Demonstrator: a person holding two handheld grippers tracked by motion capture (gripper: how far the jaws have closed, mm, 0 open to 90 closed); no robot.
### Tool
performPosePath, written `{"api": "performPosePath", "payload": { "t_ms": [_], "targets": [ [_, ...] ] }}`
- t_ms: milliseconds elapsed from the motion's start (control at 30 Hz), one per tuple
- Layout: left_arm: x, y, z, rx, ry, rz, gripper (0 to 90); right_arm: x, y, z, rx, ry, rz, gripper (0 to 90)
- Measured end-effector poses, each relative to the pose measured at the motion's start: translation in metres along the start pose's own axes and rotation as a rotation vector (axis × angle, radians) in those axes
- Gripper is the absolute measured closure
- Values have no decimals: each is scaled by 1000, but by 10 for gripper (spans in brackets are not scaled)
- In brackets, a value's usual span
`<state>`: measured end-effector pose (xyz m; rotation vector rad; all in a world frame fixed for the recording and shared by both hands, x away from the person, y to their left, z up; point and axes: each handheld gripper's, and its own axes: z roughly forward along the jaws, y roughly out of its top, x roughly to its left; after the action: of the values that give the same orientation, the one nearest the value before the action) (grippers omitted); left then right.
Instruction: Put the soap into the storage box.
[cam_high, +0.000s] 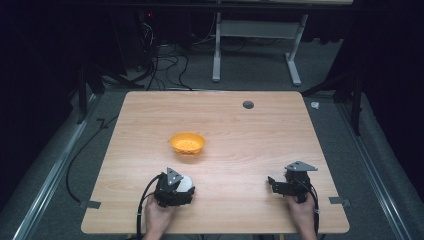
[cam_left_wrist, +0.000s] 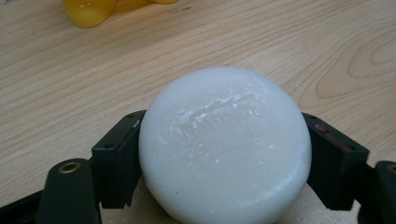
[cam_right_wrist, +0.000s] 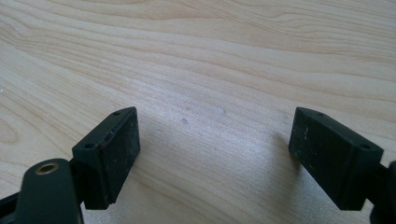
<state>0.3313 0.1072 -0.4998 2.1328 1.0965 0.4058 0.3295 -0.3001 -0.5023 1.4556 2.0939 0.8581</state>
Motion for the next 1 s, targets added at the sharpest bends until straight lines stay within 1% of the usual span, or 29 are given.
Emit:
{"api": "performPosePath", "payload": {
  "t_ms": [133,233,333,500,633,700,767,833,1000],
  "targets": [
    [0,0,-1,-4,-9,-4,238,0,0,0,0,0,0,173],
    [0,2,-4,-8,-15,1,238,0,0,0,0,0,0,173],
    [-1,8,-9,-18,-25,9,238,0,0,0,0,0,0,173],
    [-1,13,-14,-29,-41,5,238,0,0,0,0,0,0,173],
    [-2,18,-18,-36,-49,13,238,0,0,0,0,1,1,173],
    [-1,20,-19,-45,-54,10,238,0,0,0,0,1,1,173],
    [-1,21,-20,-54,-70,-2,238,0,0,0,-1,0,-1,173],
    [0,22,-21,-52,-78,-7,238,0,0,0,-1,0,0,173],
    [2,25,-24,-47,-81,-8,238,0,0,0,-1,1,7,173]
  ]
}}
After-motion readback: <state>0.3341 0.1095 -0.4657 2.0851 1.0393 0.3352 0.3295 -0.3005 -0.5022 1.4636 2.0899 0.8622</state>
